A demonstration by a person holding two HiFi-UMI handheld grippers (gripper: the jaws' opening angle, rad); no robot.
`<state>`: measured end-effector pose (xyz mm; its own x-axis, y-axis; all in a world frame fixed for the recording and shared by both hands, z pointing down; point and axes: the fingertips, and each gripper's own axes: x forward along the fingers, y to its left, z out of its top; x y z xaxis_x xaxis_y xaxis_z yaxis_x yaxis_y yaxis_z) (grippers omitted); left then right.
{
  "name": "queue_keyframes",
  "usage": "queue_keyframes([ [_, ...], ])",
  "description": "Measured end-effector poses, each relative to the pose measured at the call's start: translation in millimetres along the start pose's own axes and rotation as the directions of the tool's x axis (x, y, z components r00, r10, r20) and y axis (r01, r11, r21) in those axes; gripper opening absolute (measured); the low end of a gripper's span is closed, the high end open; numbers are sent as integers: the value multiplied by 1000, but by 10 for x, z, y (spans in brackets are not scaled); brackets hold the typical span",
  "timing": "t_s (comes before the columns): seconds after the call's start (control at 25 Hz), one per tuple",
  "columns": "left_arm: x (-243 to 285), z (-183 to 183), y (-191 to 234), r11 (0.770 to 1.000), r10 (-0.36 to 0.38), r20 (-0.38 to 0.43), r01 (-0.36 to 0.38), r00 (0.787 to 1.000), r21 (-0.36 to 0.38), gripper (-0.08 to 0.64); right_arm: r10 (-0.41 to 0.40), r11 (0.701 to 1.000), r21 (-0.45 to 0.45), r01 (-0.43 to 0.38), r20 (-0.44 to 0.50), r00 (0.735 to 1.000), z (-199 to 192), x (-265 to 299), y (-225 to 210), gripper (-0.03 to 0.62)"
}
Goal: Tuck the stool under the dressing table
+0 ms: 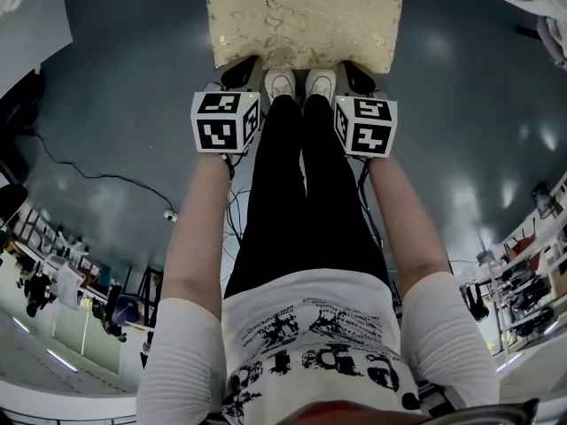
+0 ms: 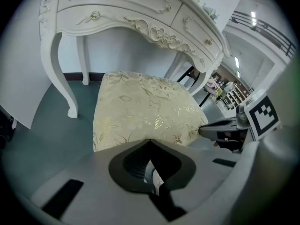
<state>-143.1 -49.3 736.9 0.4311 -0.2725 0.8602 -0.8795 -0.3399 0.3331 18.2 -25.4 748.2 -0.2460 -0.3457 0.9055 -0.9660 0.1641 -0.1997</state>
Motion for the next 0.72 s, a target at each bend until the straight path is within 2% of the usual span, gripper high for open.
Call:
queue_keyframes([
  [0.16,63,173,92,999,29,-4,-29,1000,40,20,-4,1000,-10,4,-6,1000,179,105,-9,18],
  [0.72,254,920,345,999,18,115,-22,993,34,20,-33,998,-45,36,70,997,951,361,-157,18],
])
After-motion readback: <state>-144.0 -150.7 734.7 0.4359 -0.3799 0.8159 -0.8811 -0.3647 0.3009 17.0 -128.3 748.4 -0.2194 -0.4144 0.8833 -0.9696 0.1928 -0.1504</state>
